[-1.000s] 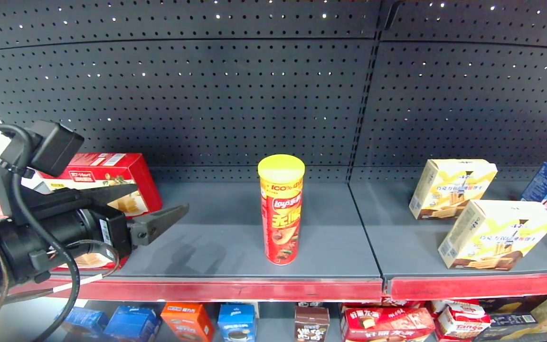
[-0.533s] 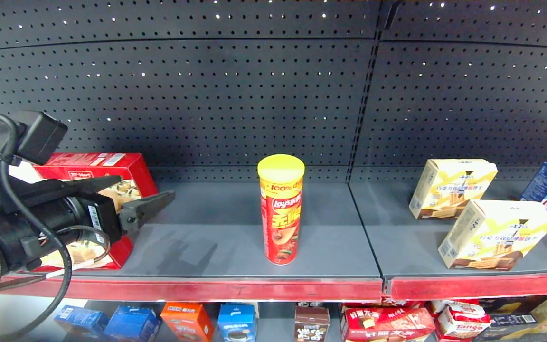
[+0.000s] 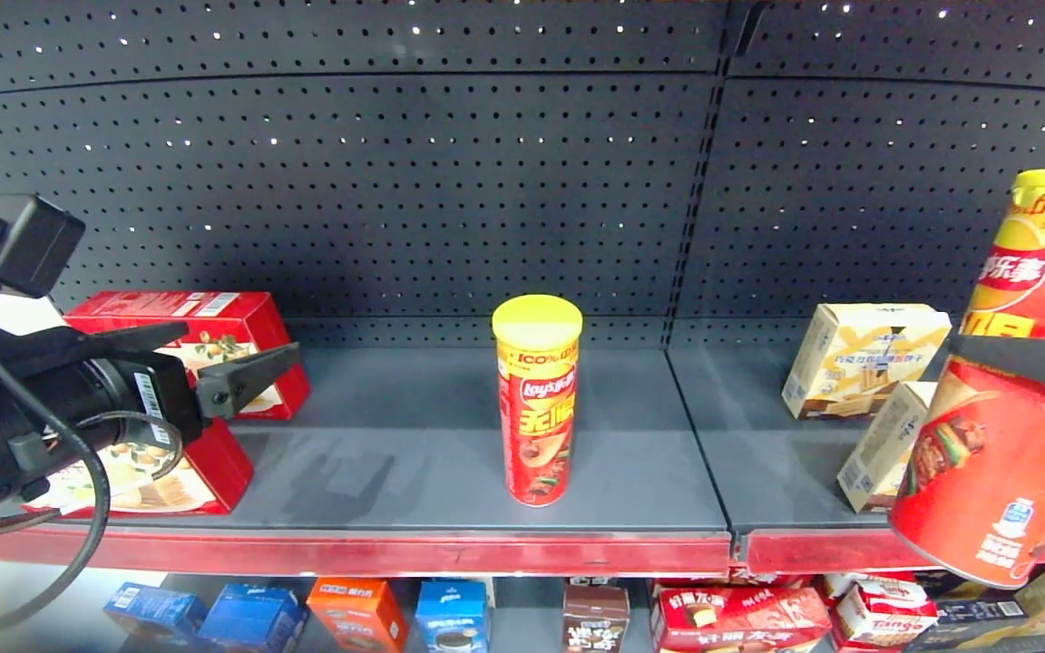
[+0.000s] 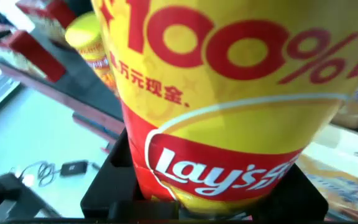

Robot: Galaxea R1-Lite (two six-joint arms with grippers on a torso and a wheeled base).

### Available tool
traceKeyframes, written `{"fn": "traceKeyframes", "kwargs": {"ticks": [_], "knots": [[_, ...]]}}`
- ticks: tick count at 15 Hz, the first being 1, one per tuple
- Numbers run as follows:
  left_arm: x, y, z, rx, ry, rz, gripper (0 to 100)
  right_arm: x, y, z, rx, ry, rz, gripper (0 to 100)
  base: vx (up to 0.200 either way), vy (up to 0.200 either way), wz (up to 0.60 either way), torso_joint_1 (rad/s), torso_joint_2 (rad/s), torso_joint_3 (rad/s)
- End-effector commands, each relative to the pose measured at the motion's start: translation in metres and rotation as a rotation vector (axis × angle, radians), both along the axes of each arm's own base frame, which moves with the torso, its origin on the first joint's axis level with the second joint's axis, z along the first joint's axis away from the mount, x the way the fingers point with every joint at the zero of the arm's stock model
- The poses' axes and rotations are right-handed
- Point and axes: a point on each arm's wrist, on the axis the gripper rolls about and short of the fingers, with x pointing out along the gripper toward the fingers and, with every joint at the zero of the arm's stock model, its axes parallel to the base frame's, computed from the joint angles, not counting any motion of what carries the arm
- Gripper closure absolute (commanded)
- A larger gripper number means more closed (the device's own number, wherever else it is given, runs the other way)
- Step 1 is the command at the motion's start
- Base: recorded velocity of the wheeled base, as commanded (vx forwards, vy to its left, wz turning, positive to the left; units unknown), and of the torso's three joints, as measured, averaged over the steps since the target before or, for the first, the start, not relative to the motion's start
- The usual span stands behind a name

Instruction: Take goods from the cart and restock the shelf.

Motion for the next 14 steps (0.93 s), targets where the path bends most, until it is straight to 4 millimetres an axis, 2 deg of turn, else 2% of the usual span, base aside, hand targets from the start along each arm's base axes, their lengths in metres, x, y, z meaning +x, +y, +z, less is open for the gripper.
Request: {"fn": "traceKeyframes", "kwargs": {"ticks": [1, 5, 6, 7, 10, 14], "knots": [[0.000, 0.001, 0.000, -0.001, -0.002, 0.005, 0, 0.017, 0.010, -0.012, -0.014, 0.054, 0.035, 100, 0.000, 0.000, 0.00, 0.000, 0.00, 0.000], [0.000, 0.001, 0.000, 0.006, -0.002, 0.005, 0, 0.053, 0.035, -0.022, -0.004, 0.031, 0.100, 100, 0.000, 0.000, 0.00, 0.000, 0.00, 0.000], [0.000, 0.001, 0.000, 0.006, -0.002, 0.005, 0, 0.053, 0.035, -0.022, -0.004, 0.031, 0.100, 100, 0.000, 0.000, 0.00, 0.000, 0.00, 0.000], [0.000, 0.001, 0.000, 0.006, -0.002, 0.005, 0, 0.072, 0.047, -0.030, -0.002, 0.030, 0.126, 100, 0.000, 0.000, 0.00, 0.000, 0.00, 0.000], [0.001, 0.004, 0.003, 0.004, -0.012, 0.019, 0, 0.096, 0.061, -0.036, 0.017, 0.000, 0.195, 100, 0.000, 0.000, 0.00, 0.000, 0.00, 0.000], [0.002, 0.007, 0.008, 0.022, -0.035, 0.030, 0, 0.120, 0.074, -0.031, 0.046, -0.056, 0.254, 100, 0.000, 0.000, 0.00, 0.000, 0.00, 0.000]]}}
